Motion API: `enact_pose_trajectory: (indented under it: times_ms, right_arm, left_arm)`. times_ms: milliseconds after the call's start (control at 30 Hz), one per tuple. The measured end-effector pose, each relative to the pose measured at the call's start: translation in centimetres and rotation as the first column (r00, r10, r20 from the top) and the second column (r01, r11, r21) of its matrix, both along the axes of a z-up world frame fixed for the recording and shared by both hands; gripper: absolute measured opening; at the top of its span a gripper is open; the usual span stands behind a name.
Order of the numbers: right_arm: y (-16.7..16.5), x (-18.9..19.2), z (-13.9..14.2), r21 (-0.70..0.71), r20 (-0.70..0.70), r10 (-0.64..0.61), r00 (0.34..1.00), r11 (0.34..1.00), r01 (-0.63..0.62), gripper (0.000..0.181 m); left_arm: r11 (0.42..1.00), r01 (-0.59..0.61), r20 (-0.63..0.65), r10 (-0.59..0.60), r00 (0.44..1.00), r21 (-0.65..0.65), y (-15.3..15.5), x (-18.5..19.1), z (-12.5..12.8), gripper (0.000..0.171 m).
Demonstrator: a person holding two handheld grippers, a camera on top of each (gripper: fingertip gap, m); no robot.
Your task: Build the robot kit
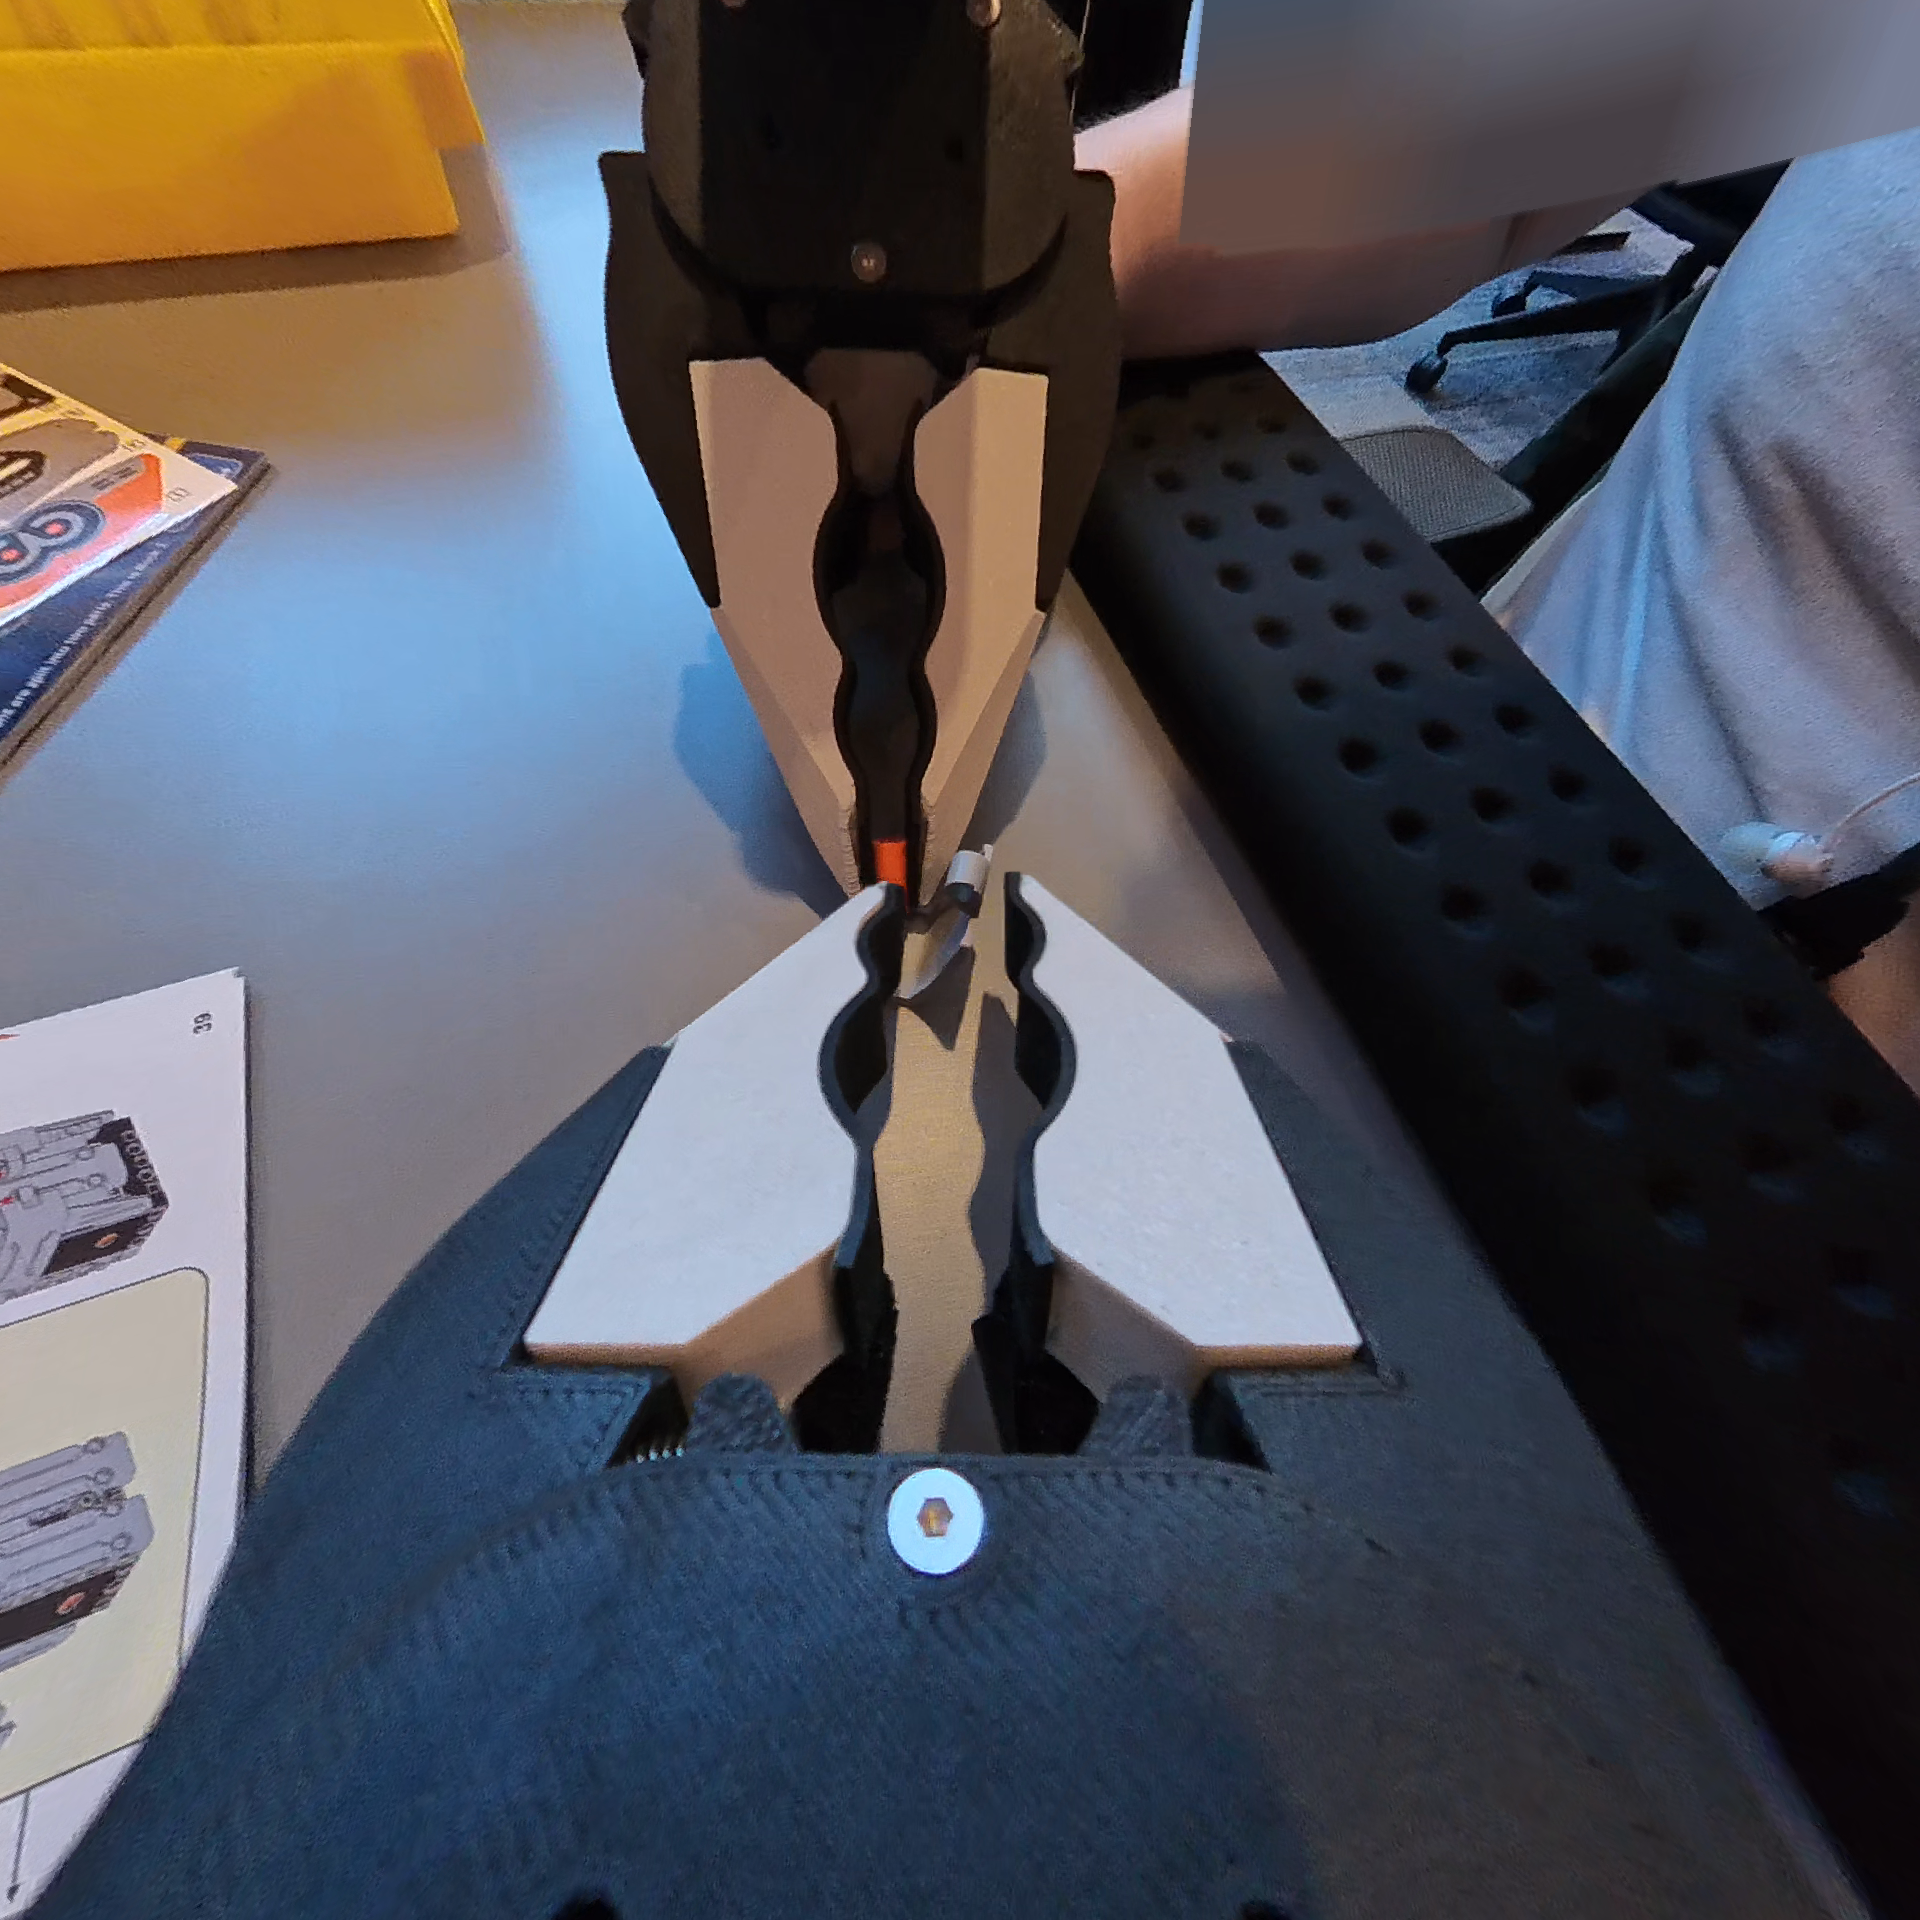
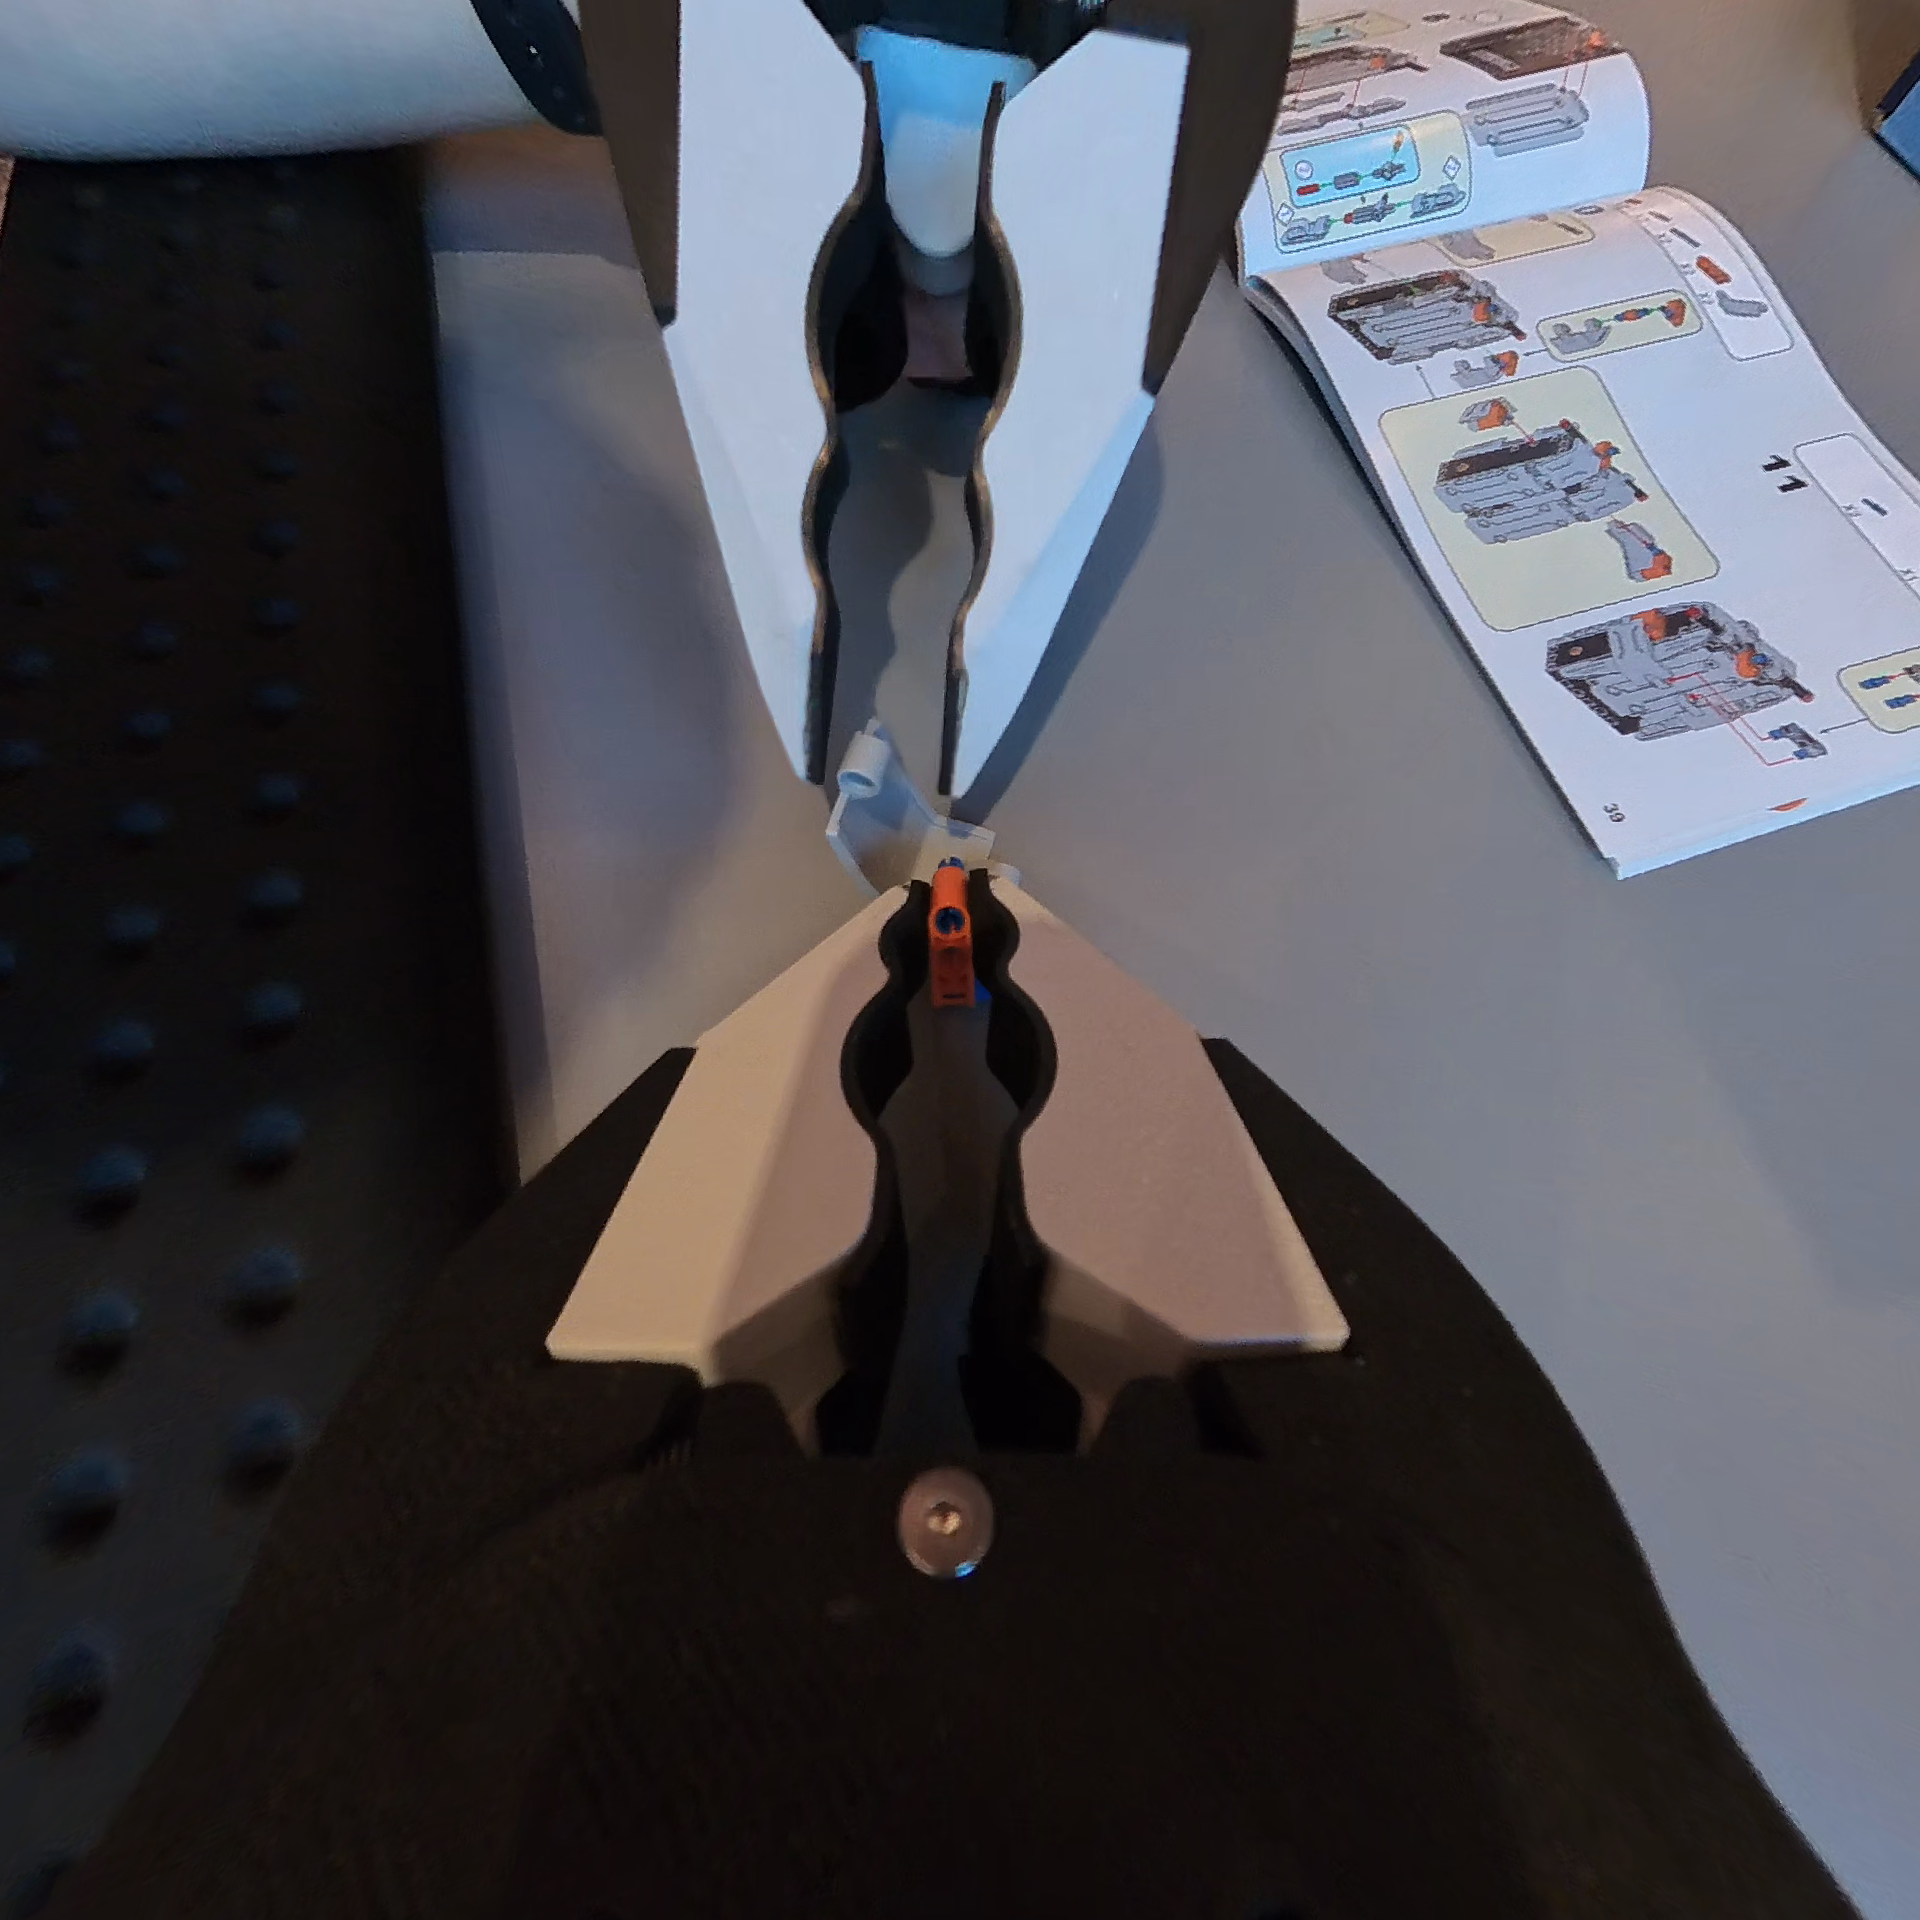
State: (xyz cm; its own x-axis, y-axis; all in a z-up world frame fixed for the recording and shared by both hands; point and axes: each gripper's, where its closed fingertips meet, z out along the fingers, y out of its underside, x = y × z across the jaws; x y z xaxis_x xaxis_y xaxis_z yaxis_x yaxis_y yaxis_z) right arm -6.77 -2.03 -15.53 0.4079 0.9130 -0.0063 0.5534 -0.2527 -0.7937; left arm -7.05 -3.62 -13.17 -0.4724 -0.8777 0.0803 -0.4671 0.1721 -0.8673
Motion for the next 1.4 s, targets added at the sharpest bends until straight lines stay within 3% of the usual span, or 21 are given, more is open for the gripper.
enact_pose_trajectory:
  times_ms: [400,1400]
  right_arm:
    - [-0.02,0.0,0.02,-0.005,-0.003,0.0,1.0,1.0,0.0,0.007]
    - [0.06,0.08,0.05,0.009,0.003,-0.01,1.0,1.0,0.01,0.007]
  left_arm:
    - [1.0,0.007,0.006,-0.007,1.0,0.011,-0.27,-0.08,-0.08,0.006]
    - [0.996,-0.002,-0.023,0.0,1.0,-0.088,-0.13,0.22,0.29,0.005]
